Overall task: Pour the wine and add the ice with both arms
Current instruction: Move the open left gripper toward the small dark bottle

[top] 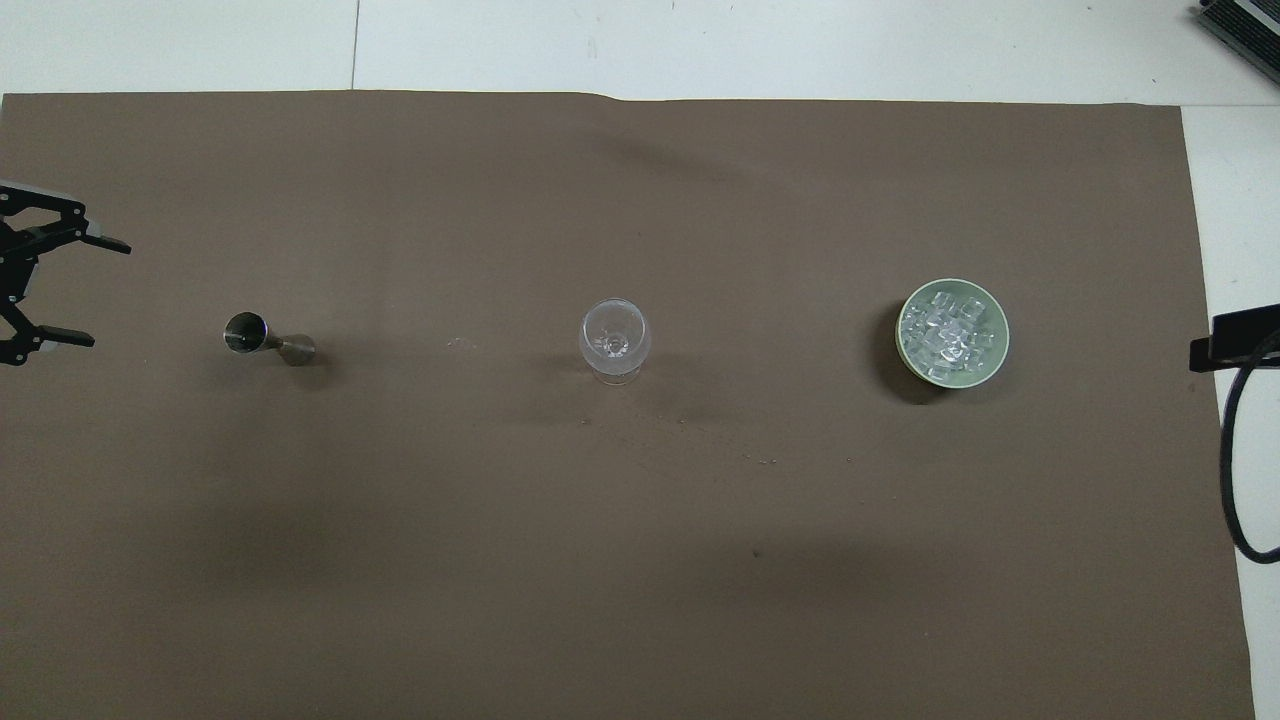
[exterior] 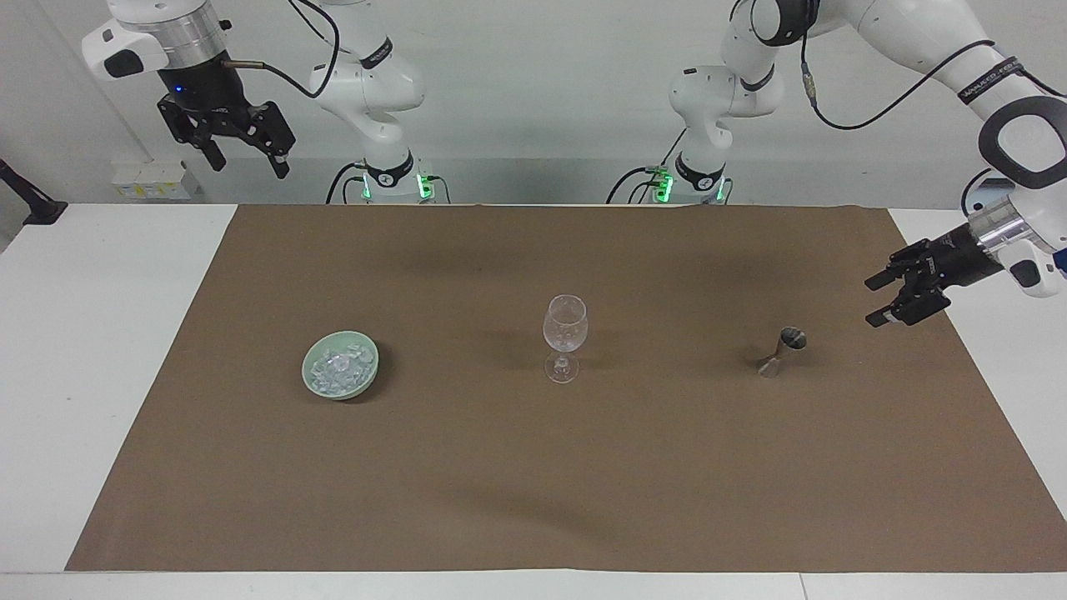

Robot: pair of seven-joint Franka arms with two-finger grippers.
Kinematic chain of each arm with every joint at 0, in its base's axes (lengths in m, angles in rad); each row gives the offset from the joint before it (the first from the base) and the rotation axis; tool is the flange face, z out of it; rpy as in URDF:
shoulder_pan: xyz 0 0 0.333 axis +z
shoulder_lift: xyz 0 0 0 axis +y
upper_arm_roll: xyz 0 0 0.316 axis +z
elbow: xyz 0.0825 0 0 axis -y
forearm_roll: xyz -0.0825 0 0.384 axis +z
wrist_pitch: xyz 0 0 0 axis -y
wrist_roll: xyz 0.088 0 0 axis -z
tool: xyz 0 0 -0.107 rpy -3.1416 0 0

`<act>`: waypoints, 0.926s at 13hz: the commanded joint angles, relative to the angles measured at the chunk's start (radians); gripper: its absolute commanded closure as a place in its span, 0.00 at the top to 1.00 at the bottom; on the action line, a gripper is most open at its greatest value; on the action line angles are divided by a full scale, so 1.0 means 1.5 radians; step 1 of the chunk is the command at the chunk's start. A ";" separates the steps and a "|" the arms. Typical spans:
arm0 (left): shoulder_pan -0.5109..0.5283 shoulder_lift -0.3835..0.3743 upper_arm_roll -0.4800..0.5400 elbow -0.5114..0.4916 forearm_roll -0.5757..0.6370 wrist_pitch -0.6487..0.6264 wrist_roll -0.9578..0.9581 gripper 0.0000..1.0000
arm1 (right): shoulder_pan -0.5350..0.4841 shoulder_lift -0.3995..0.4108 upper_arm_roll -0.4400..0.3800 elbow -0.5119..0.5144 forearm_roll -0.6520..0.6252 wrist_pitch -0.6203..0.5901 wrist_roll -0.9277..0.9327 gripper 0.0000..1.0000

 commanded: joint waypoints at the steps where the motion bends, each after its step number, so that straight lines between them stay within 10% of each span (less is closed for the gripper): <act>1: -0.002 0.004 0.019 -0.058 -0.068 0.030 -0.067 1.00 | -0.002 -0.009 -0.001 -0.009 0.014 0.001 -0.013 1.00; 12: 0.037 0.064 0.057 -0.193 -0.270 0.058 -0.109 1.00 | -0.002 -0.009 -0.001 -0.009 0.013 0.000 -0.013 1.00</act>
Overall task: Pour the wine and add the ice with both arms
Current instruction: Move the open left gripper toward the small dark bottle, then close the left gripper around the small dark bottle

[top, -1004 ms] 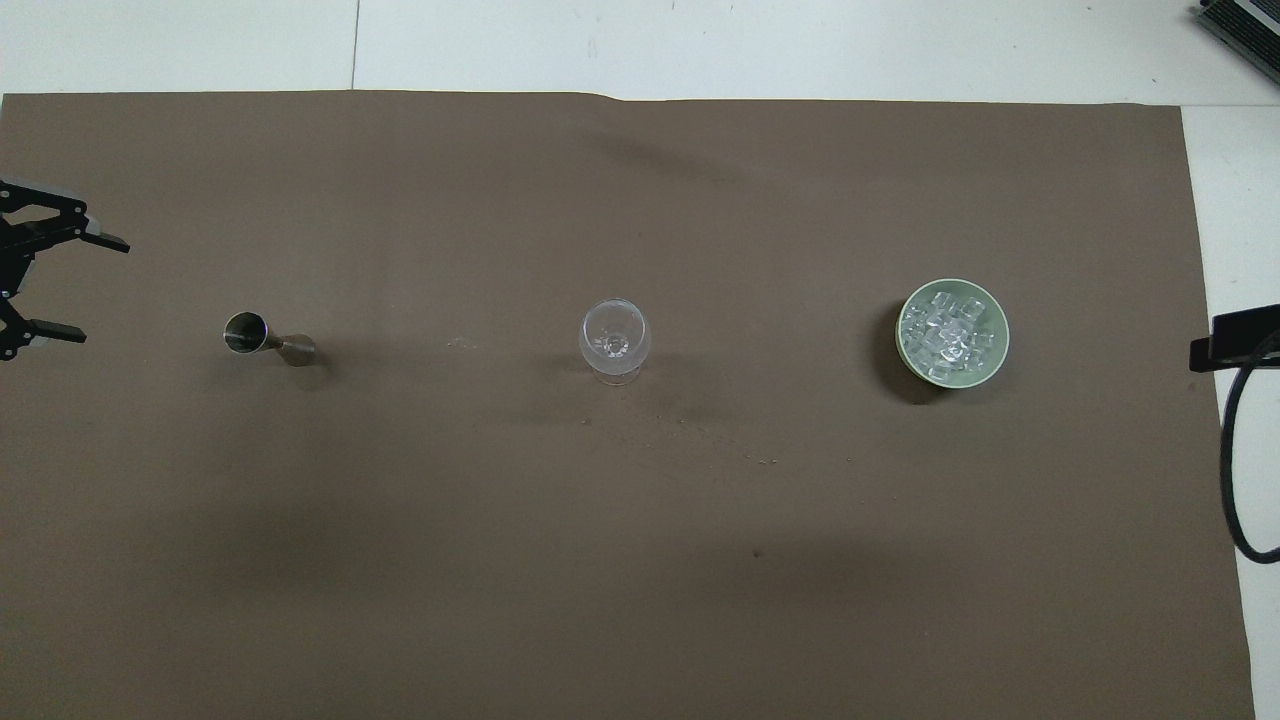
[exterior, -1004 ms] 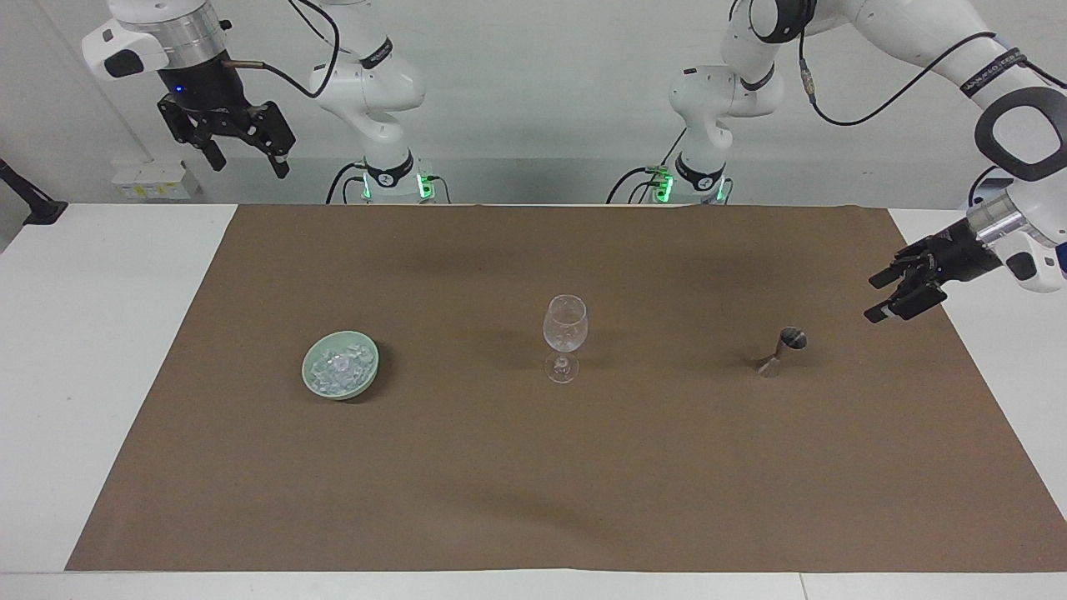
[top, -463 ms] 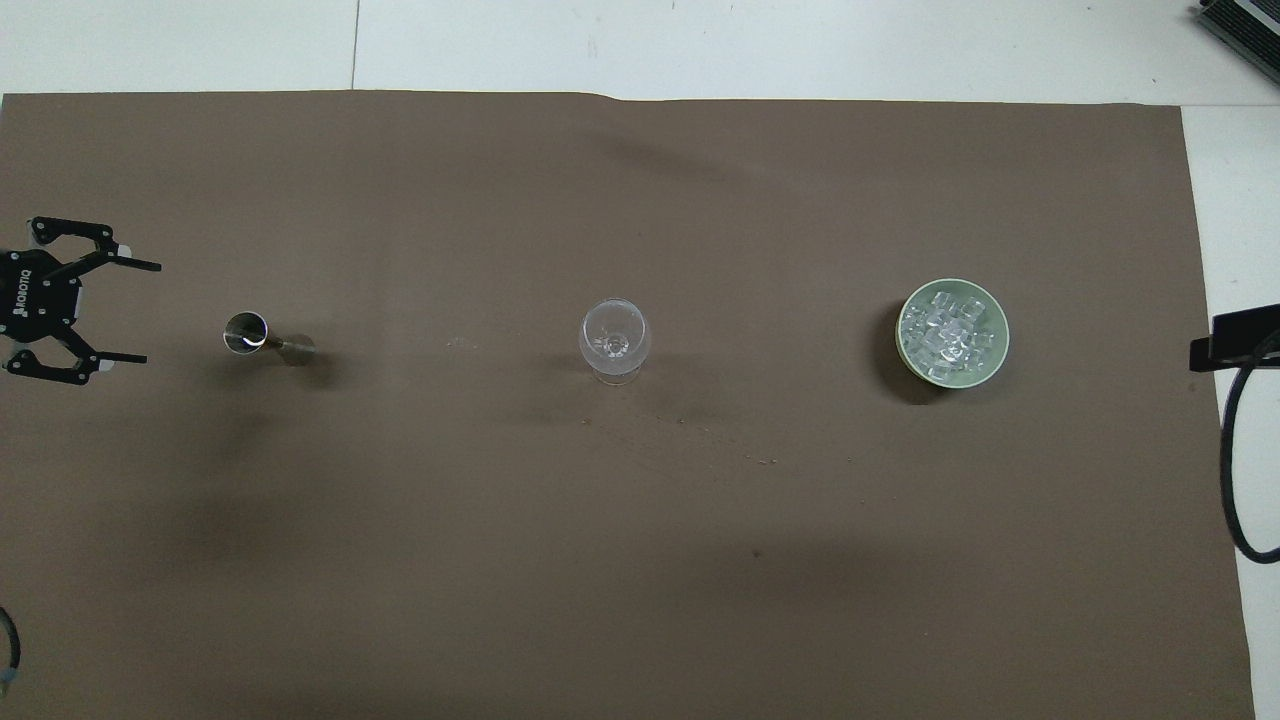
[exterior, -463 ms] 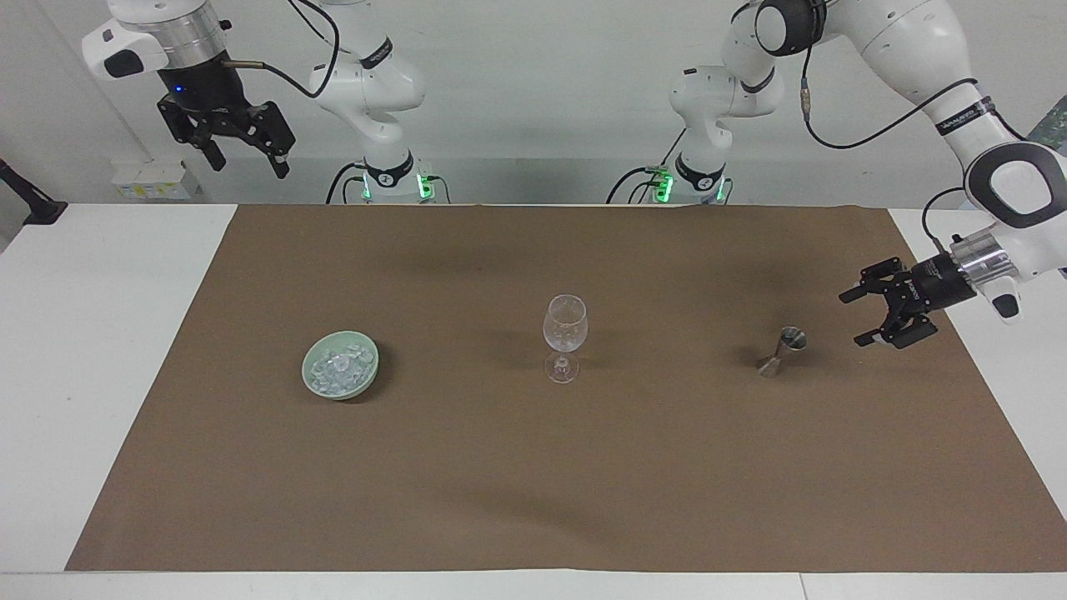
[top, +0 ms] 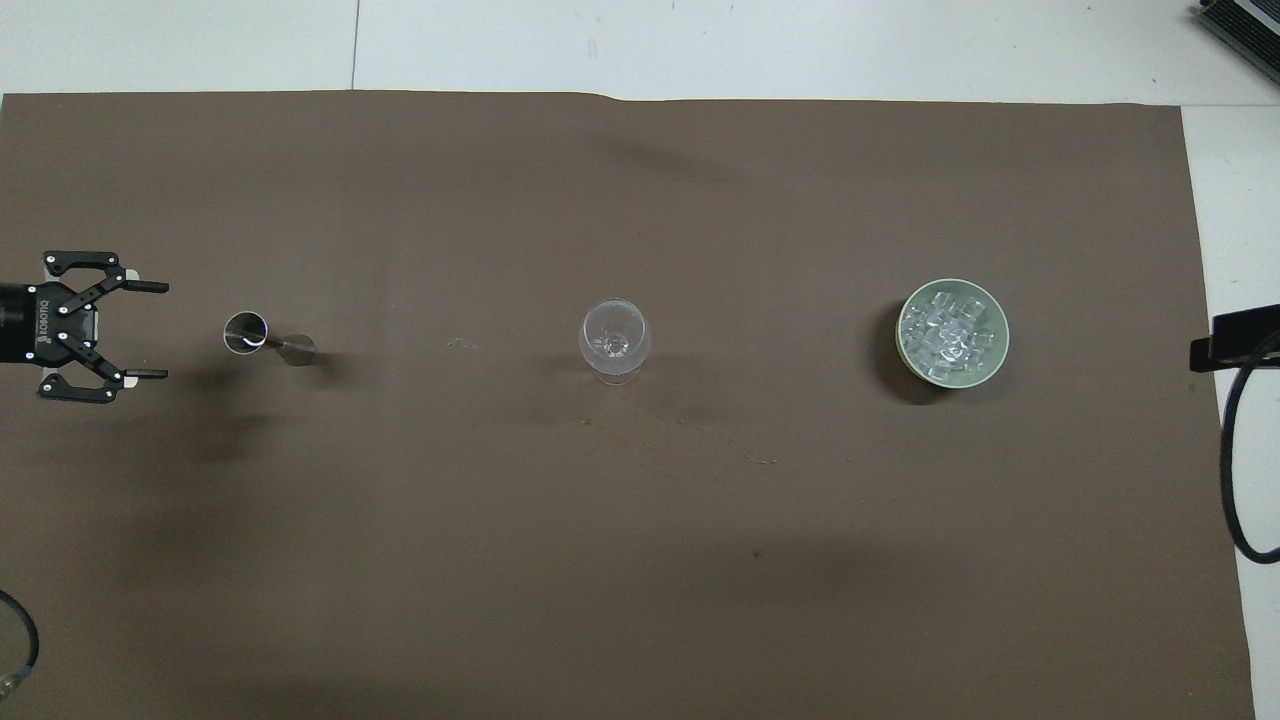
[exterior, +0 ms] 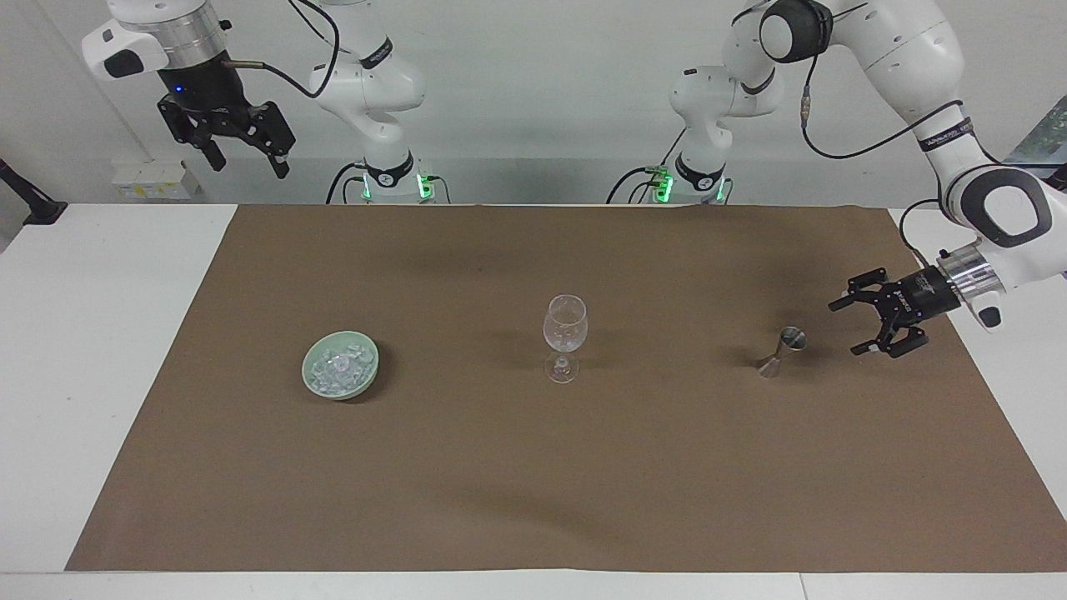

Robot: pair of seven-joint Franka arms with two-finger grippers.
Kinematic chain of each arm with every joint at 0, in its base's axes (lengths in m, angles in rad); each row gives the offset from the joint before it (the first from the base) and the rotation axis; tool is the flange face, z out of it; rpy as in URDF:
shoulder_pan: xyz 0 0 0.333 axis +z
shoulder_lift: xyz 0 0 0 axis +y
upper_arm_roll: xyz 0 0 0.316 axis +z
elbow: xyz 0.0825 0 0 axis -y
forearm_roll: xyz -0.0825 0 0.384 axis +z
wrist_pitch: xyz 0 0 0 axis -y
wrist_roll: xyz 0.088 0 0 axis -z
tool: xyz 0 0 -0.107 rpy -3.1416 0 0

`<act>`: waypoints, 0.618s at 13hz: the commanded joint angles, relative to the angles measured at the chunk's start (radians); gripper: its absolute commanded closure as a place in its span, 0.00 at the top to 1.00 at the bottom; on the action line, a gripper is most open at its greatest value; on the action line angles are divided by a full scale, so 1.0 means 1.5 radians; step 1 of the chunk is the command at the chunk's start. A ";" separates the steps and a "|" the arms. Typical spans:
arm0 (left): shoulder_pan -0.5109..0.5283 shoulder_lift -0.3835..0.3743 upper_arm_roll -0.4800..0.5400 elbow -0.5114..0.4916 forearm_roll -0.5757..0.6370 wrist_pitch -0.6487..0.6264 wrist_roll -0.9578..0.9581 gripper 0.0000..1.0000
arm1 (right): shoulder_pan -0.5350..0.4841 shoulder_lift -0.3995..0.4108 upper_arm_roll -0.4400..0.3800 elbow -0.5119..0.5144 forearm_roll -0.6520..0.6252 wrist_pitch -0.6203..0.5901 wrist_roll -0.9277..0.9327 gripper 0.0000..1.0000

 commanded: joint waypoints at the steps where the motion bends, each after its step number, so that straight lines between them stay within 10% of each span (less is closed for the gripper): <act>1: 0.013 0.015 0.003 -0.041 -0.059 0.013 -0.004 1.00 | -0.002 -0.009 -0.001 -0.009 0.013 0.001 -0.013 1.00; 8: 0.007 0.035 0.001 -0.084 -0.097 0.057 0.008 1.00 | -0.002 -0.009 -0.001 -0.009 0.013 0.000 -0.013 1.00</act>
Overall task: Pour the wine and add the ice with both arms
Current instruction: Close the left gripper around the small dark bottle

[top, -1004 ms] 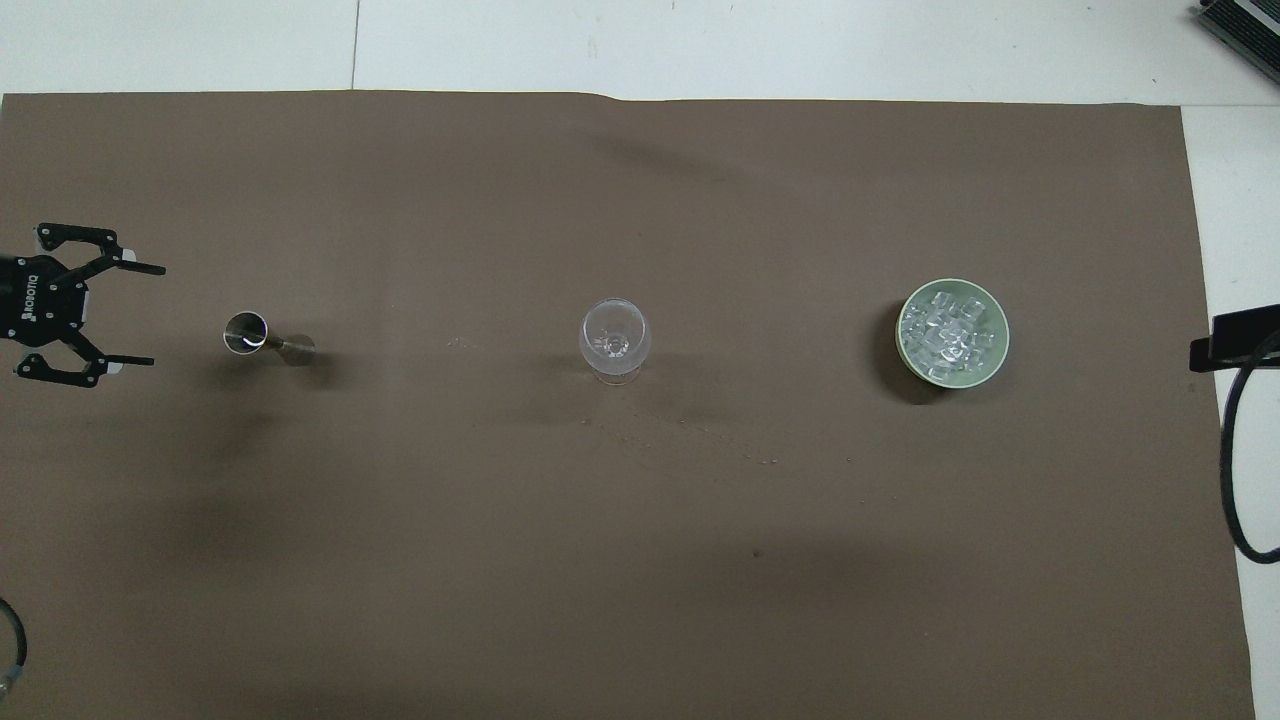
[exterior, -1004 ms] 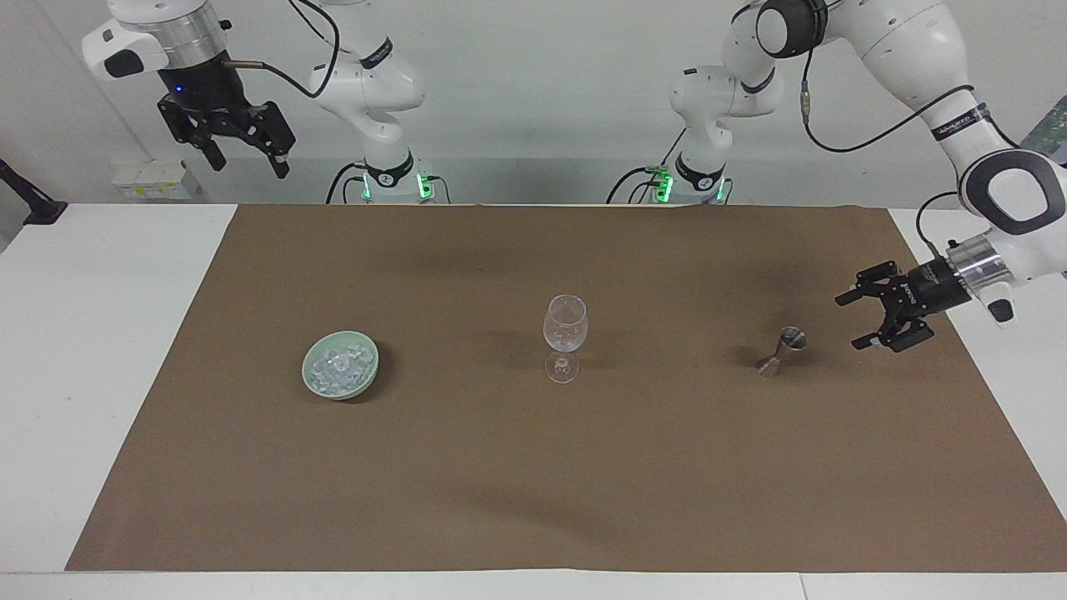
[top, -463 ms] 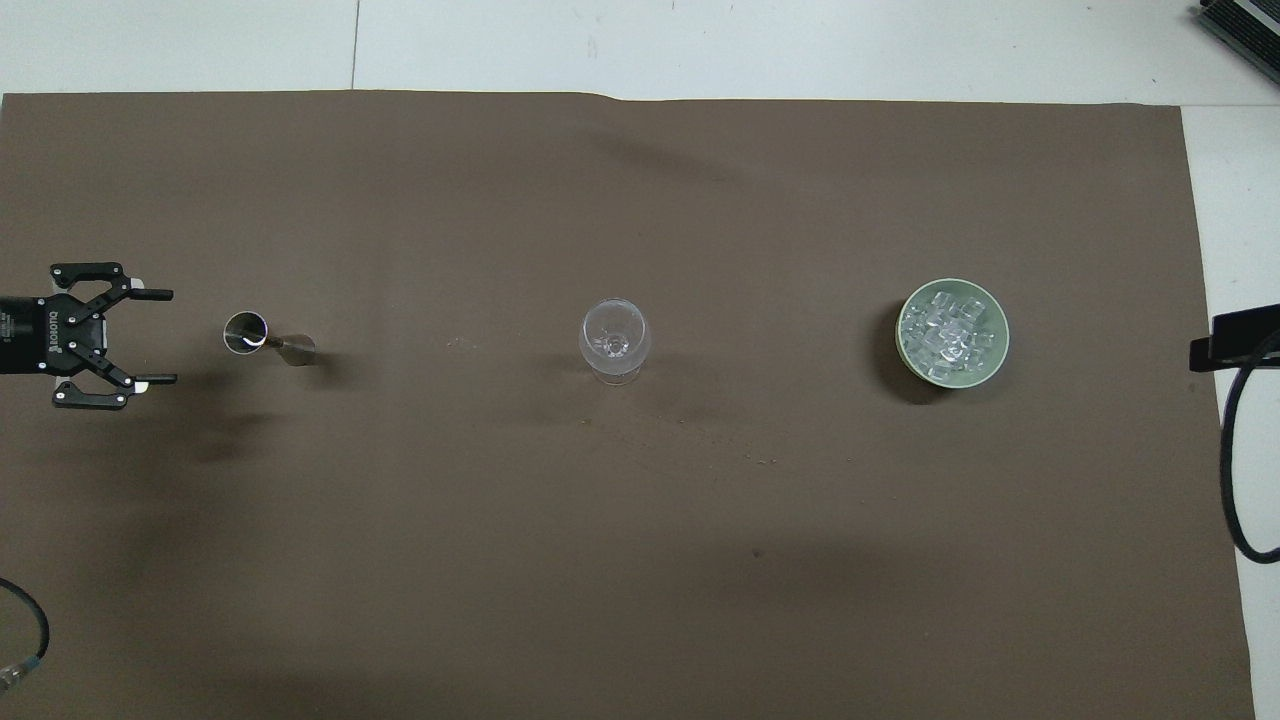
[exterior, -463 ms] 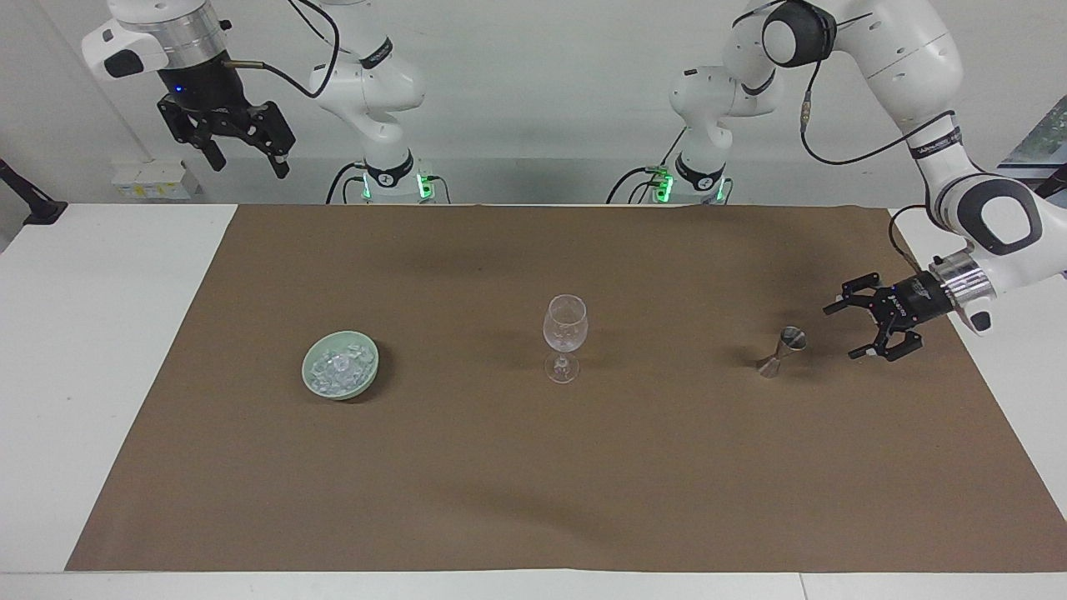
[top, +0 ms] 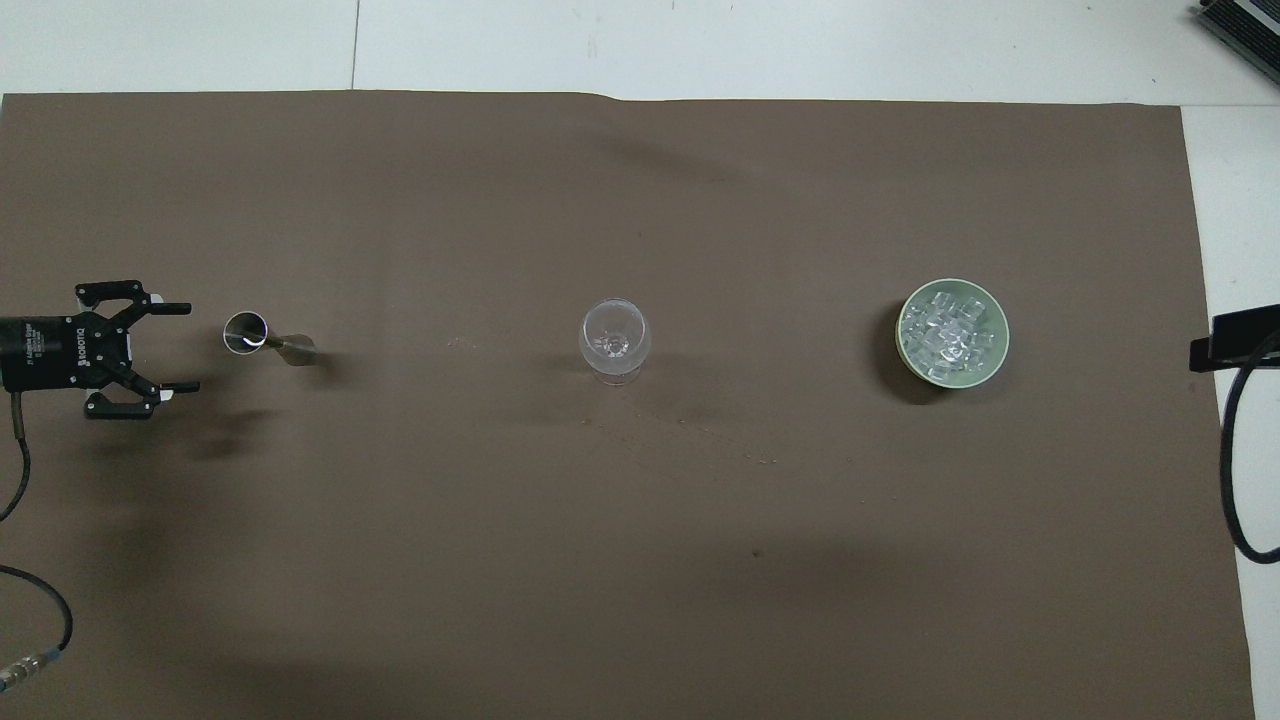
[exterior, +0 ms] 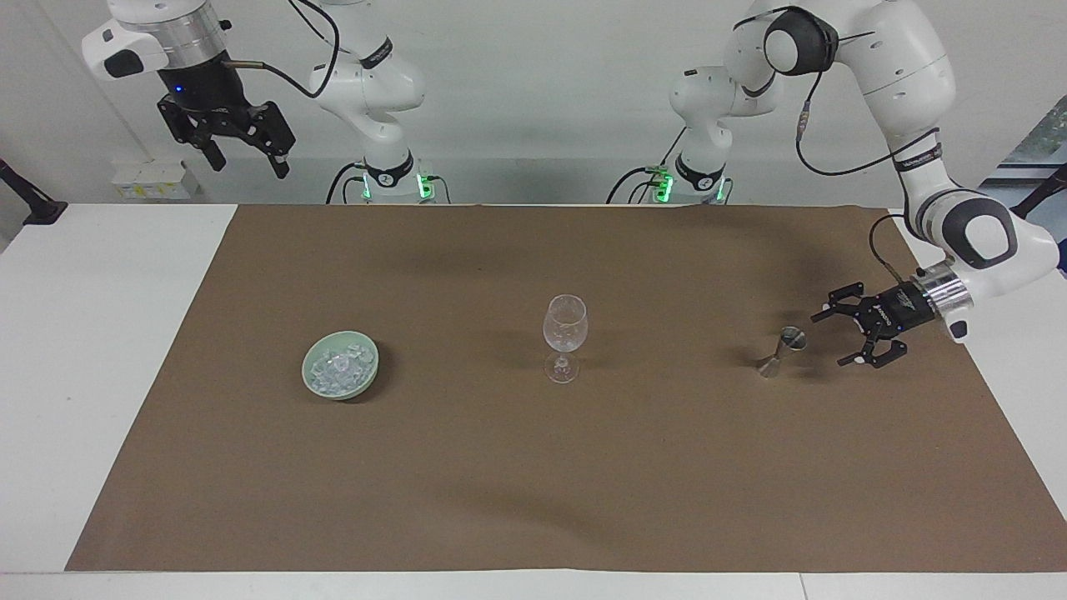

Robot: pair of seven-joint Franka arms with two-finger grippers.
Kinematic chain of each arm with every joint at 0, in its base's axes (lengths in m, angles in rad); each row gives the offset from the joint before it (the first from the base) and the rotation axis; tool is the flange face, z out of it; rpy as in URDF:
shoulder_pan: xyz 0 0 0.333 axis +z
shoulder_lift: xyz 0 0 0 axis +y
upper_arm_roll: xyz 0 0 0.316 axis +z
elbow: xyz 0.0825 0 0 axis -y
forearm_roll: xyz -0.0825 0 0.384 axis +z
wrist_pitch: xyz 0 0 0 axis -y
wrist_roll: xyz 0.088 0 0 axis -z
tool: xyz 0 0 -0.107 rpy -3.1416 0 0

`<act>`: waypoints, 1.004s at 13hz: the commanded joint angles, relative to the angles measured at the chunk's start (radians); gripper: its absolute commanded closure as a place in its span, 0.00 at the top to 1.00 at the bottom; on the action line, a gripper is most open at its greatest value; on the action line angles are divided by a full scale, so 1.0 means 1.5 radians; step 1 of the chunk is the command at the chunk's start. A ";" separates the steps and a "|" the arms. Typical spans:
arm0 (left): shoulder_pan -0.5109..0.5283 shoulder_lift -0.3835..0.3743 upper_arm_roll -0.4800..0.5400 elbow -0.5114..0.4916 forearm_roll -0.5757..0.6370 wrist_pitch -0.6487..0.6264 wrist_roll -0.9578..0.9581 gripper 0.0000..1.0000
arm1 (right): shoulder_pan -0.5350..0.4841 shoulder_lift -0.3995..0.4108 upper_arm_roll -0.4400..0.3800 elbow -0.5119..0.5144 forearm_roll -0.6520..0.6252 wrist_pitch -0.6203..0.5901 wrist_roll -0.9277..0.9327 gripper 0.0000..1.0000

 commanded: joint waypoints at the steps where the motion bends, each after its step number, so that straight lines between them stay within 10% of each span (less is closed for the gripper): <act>1: -0.010 -0.001 0.001 -0.032 -0.015 0.026 0.021 1.00 | -0.002 -0.009 -0.001 -0.009 0.013 0.001 -0.013 1.00; 13: -0.019 -0.033 -0.016 -0.147 -0.161 0.023 0.115 1.00 | -0.002 -0.009 -0.001 -0.009 0.014 0.000 -0.013 1.00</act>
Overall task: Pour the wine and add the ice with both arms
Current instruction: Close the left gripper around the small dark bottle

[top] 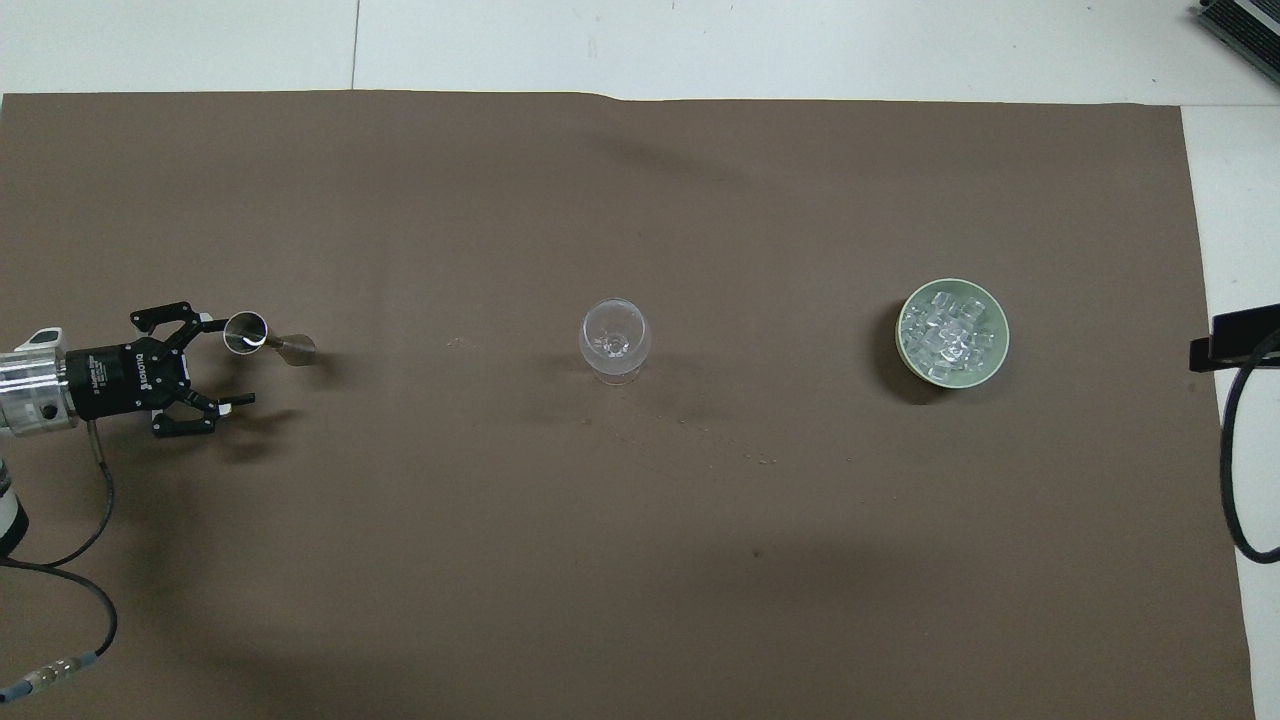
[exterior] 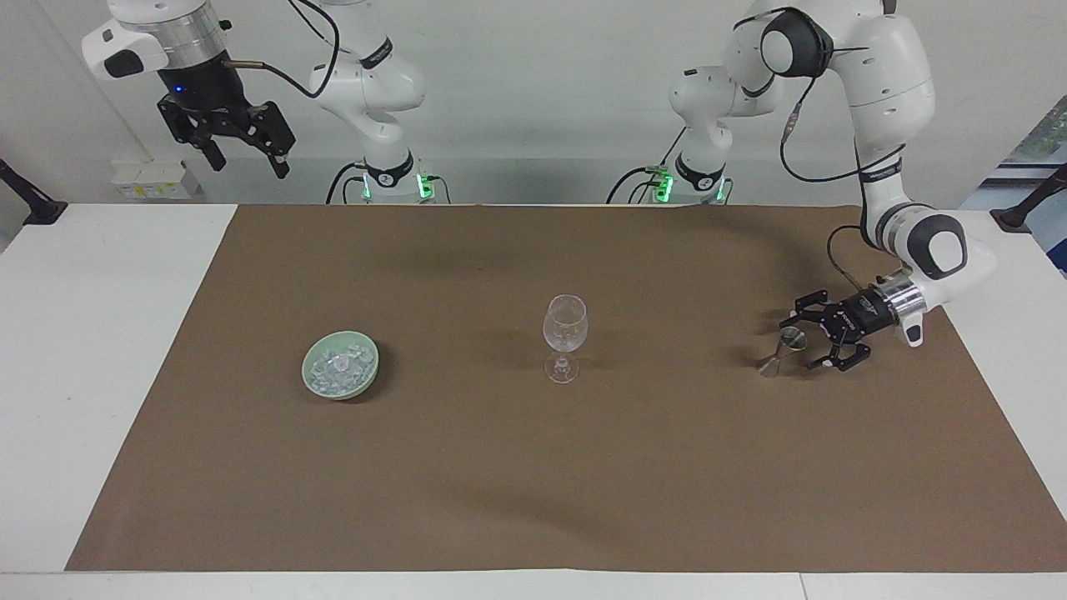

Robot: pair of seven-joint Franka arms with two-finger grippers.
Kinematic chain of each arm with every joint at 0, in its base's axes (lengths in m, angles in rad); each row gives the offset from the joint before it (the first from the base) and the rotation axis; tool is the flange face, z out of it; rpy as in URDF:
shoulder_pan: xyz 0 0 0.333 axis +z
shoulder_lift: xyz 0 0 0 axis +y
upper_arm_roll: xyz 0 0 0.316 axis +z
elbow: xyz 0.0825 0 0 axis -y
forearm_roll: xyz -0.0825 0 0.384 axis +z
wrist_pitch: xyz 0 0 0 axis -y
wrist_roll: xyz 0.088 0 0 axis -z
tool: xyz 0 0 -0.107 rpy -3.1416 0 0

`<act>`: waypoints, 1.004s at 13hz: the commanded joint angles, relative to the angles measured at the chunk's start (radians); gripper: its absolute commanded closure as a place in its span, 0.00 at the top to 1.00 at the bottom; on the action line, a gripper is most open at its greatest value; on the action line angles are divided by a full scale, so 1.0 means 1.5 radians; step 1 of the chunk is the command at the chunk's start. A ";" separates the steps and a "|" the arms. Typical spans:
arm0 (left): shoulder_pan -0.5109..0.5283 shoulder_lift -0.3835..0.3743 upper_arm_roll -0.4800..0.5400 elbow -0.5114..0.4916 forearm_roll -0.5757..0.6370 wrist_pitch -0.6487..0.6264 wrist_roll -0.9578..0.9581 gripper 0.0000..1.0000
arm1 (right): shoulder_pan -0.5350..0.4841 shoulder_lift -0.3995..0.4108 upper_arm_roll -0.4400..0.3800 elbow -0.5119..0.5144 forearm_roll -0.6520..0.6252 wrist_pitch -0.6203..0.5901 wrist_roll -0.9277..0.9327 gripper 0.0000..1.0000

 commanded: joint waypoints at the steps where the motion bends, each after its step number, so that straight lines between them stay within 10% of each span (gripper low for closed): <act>1: -0.008 -0.032 0.002 -0.041 -0.043 0.004 0.027 1.00 | -0.002 -0.009 -0.001 -0.009 0.013 0.001 -0.013 1.00; 13: -0.013 -0.044 -0.034 -0.062 -0.095 0.056 0.047 1.00 | -0.002 -0.009 -0.001 -0.009 0.013 0.001 -0.013 1.00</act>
